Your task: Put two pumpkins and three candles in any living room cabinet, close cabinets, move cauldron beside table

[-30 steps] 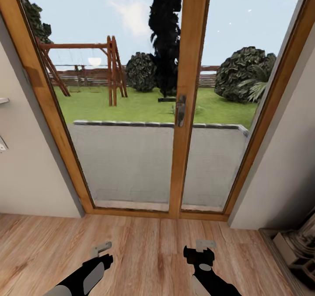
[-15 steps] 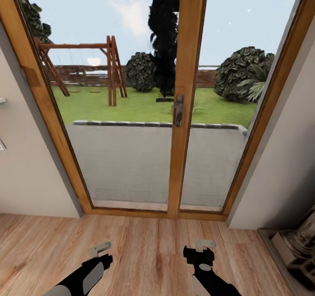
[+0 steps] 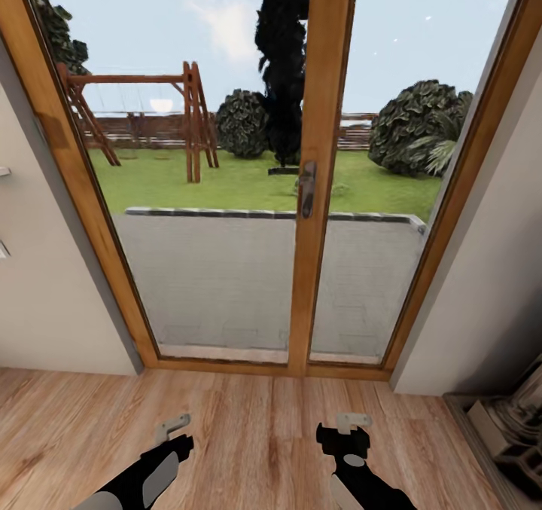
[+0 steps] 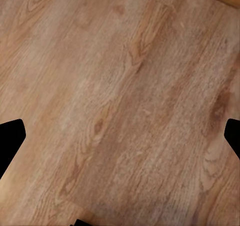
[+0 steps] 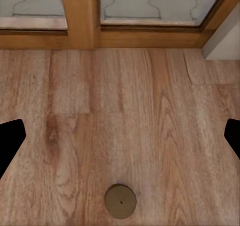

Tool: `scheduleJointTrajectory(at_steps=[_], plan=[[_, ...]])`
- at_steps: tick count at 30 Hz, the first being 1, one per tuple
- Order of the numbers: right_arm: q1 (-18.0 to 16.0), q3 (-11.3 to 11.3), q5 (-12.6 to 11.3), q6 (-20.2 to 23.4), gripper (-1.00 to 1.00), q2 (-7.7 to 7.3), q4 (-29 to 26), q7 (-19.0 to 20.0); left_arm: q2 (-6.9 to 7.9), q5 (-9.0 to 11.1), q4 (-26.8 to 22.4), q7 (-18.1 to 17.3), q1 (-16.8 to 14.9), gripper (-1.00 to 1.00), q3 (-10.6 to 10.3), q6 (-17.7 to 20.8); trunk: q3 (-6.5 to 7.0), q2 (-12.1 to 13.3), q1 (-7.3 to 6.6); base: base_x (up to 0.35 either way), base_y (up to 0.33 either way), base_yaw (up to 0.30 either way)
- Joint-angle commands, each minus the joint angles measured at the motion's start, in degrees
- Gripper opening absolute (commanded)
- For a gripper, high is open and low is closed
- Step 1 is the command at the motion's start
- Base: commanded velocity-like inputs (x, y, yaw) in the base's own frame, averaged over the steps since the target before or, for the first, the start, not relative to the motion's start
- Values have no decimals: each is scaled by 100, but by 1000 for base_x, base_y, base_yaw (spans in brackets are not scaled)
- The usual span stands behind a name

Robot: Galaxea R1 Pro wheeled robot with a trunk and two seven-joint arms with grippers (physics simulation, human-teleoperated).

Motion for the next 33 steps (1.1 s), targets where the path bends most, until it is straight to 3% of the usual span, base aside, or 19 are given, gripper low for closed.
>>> scheduleJointTrajectory(at_steps=[1,11,17,22,27,33], plan=[[-8,48,-61,-15,100,-2,-3,-46,12,30,-19,44,-1,100,-48,31,-25,-46,23,0,0,0],[-8,40,-112,-19,100,-4,-4,-60,74,47,-24,11,-4,100,2,58,-205,-448,243,0,0,0],[-8,39,-127,-25,100,-17,-4,-59,261,93,-24,-877,-1,100,18,112,-312,-688,375,0,0,0],[-8,33,-130,-27,100,-18,-2,-55,380,215,-56,-1088,0,100,15,215,-402,-889,484,0,0,0],[-8,11,-138,25,100,19,3,-55,413,303,-87,-1231,1,100,23,542,-492,-1089,594,0,0,0],[-8,-9,-157,70,100,30,11,-54,511,319,-196,-1871,-6,100,50,1304,-600,-1330,726,0,0,0]])
